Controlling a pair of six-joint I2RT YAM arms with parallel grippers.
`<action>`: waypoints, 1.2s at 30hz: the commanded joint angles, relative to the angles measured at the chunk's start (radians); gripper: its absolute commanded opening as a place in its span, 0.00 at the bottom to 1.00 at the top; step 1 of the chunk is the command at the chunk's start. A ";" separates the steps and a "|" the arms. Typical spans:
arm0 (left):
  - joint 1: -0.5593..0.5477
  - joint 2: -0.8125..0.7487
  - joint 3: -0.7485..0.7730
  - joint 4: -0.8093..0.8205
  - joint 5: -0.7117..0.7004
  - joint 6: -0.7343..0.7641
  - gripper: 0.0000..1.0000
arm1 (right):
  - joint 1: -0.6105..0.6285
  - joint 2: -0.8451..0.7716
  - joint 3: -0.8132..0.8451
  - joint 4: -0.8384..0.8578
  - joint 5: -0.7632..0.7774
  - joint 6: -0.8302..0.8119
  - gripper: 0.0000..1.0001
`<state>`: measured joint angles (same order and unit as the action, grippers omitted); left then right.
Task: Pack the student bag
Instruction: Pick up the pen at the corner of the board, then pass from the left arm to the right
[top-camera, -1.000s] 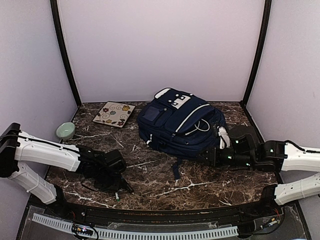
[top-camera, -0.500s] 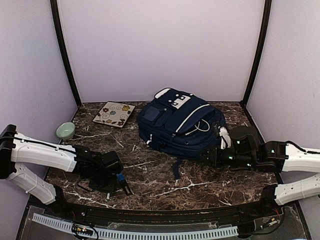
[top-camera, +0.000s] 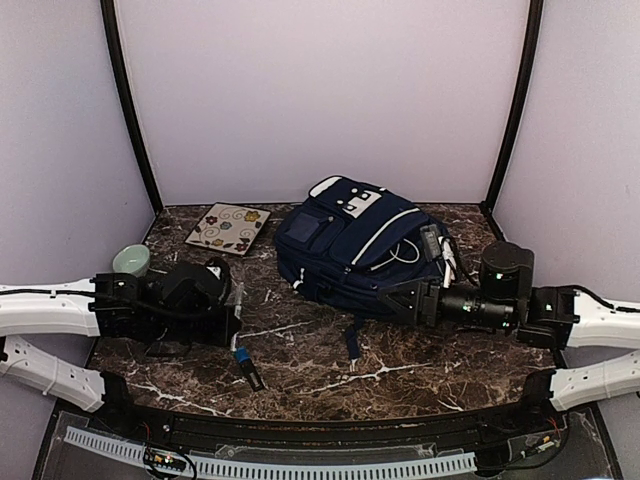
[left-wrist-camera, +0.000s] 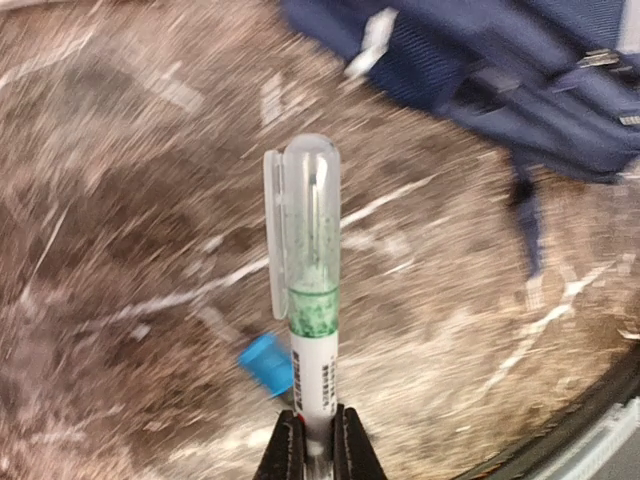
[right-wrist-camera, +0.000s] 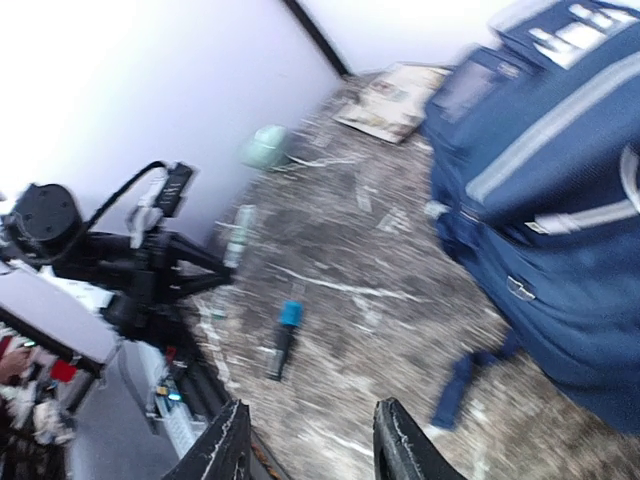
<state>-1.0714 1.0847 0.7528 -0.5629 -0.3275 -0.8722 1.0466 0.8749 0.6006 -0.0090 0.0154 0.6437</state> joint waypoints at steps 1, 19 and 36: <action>-0.079 -0.010 0.113 0.281 -0.049 0.232 0.00 | 0.004 0.080 0.054 0.352 -0.243 -0.076 0.45; -0.212 0.088 0.104 0.901 0.120 0.547 0.00 | 0.003 0.425 0.336 0.423 -0.331 -0.089 0.46; -0.207 0.466 0.493 0.441 -0.128 0.746 0.81 | -0.390 0.190 0.097 0.401 -0.236 0.128 0.00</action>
<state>-1.2812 1.3750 1.0397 0.1162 -0.3309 -0.2790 0.8379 1.1820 0.7700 0.4129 -0.3164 0.6987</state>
